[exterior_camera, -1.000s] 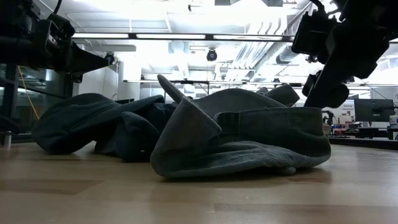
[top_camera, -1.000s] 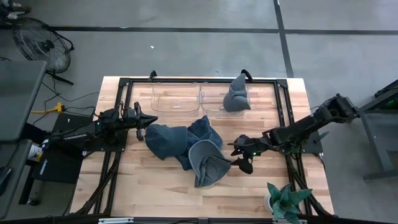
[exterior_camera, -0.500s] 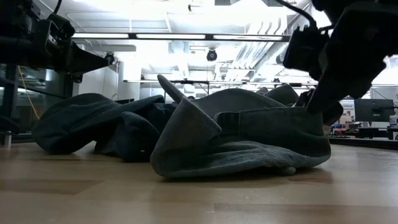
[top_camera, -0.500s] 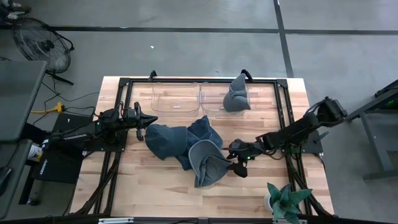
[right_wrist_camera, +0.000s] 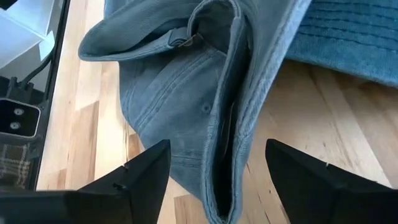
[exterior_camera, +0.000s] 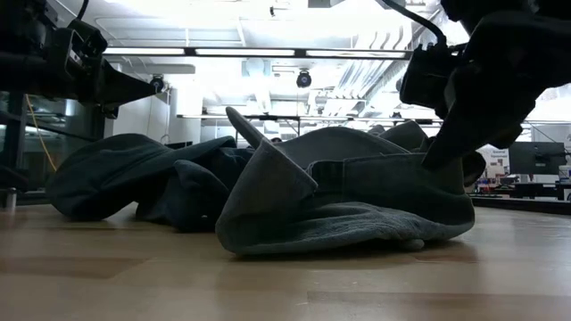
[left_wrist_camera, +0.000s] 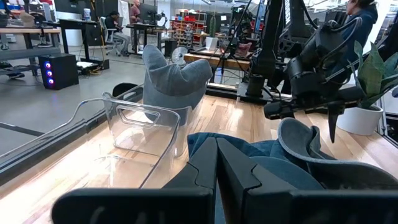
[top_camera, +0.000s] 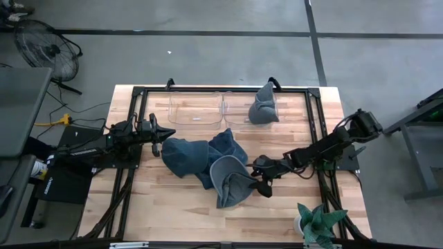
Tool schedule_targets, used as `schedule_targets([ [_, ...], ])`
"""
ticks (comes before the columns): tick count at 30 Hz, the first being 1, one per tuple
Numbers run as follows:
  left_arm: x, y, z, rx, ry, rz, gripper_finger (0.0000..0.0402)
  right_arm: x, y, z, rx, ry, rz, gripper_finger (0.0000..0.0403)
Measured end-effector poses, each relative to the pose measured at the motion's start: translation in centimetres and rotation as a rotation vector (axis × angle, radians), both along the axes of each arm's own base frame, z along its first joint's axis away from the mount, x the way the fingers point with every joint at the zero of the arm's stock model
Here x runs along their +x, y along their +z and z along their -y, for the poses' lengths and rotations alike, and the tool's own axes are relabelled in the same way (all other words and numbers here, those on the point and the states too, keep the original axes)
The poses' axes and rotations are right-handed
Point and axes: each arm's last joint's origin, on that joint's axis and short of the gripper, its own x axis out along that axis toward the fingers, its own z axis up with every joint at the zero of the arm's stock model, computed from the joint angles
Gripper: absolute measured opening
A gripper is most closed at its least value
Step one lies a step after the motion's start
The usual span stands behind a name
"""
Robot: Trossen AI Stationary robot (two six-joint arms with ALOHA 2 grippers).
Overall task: Pick & Place hat
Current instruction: Put the gray cap into the right transparent bin
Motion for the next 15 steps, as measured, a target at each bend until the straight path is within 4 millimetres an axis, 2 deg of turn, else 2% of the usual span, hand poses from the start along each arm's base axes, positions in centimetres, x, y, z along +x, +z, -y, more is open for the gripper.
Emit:
schedule_targets([
  [7,0.0,0.0,0.0,0.0,0.0,0.0,0.0001,-0.01,0.0,-0.02,0.023,-0.012,-0.008,0.0182],
  [15,0.0,0.0,0.0,0.0,0.0,0.0,0.0001,0.0,0.01,-0.03,0.025,-0.009,-0.008,0.0057],
])
